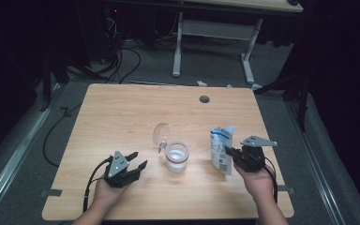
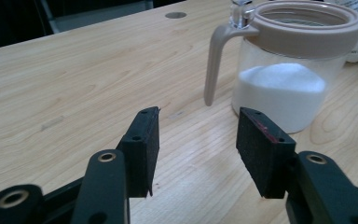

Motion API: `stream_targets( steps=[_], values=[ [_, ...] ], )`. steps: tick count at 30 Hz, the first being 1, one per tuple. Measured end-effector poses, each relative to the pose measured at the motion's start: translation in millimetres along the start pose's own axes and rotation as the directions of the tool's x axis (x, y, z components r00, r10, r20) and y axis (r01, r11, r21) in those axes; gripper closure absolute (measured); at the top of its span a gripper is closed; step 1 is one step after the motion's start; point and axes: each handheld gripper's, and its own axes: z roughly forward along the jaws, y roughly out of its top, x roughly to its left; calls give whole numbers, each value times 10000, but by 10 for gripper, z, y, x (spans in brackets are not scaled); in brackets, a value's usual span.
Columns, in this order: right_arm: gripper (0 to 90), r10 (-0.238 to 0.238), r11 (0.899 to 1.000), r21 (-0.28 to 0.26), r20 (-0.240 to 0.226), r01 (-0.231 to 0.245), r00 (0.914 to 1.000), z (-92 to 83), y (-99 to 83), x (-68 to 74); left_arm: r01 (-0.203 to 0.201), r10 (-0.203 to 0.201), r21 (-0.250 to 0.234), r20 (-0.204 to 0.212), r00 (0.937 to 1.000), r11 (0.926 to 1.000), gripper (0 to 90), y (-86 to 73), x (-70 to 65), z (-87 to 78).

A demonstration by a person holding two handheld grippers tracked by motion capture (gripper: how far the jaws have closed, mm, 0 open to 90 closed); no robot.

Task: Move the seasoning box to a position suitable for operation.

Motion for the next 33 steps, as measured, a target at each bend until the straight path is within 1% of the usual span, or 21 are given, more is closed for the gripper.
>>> stream_targets(
  steps=[2,3,6,9,11,12,14,16,17,18,19,20,23,25,27,30,32,33],
  values=[
    [897,45,9996,-284,36,-44,10000,7,-38,3,-15,15,18,-122,9999,10000,495,-4,27,-18],
    [897,118,9990,-421,-30,-119,9999,11,-62,2,-25,25,38,-150,9999,10000,496,-6,41,-23],
    [897,216,9963,-824,-110,-224,9997,16,-112,-2,138,-135,135,-203,9997,9998,498,-15,100,-53],
    [898,289,9909,-1307,-164,-308,9994,19,-153,-3,187,-177,217,-427,9989,9996,497,-28,169,-89],
    [898,343,9866,-1590,-161,-364,9993,22,-174,-10,212,-184,474,-598,9980,9986,493,-30,231,-114],
    [898,371,9838,-1750,-151,-392,9992,23,-184,-13,303,-260,620,-684,9973,9976,488,-34,270,-135],
    [898,350,9778,-2064,-61,-355,9994,22,-207,-20,474,-420,569,-929,9948,9973,484,-57,338,-200],
    [899,380,9706,-2375,-64,-385,9993,28,-233,-38,597,-530,493,-1286,9903,9970,483,-76,401,-276],
    [899,455,9669,-2512,-36,-450,9990,32,-253,-47,639,-573,435,-1388,9887,9970,483,-84,420,-302],
    [899,455,9669,-2512,-36,-450,9990,32,-253,-47,639,-573,435,-1388,9887,9970,482,-84,420,-302],
    [899,521,9611,-2716,22,-496,9986,37,-281,-64,737,-672,341,-1627,9844,9967,481,-110,459,-361],
    [899,592,9592,-2770,25,-562,9982,35,-292,-67,789,-724,306,-1746,9820,9964,481,-126,473,-384],
    [899,690,9474,-3135,60,-636,9976,16,-342,-84,950,-868,342,-1922,9775,9949,479,-166,510,-440],
    [899,503,9497,-3103,188,-420,9986,-4,-335,-71,993,-902,355,-2007,9755,9944,475,-179,524,-466],
    [899,490,9481,-3151,153,-417,9987,-11,-343,-64,988,-891,377,-2051,9747,9944,473,-191,524,-484],
    [899,517,9499,-3092,142,-447,9986,21,-362,-74,950,-854,383,-2011,9758,9947,472,-209,503,-513],
    [899,561,9511,-3050,131,-495,9983,48,-366,-79,917,-830,345,-2019,9759,9952,473,-213,491,-542],
    [899,516,9517,-3038,153,-445,9986,61,-364,-86,946,-863,314,-2024,9755,9950,472,-216,490,-557]
  ],
)
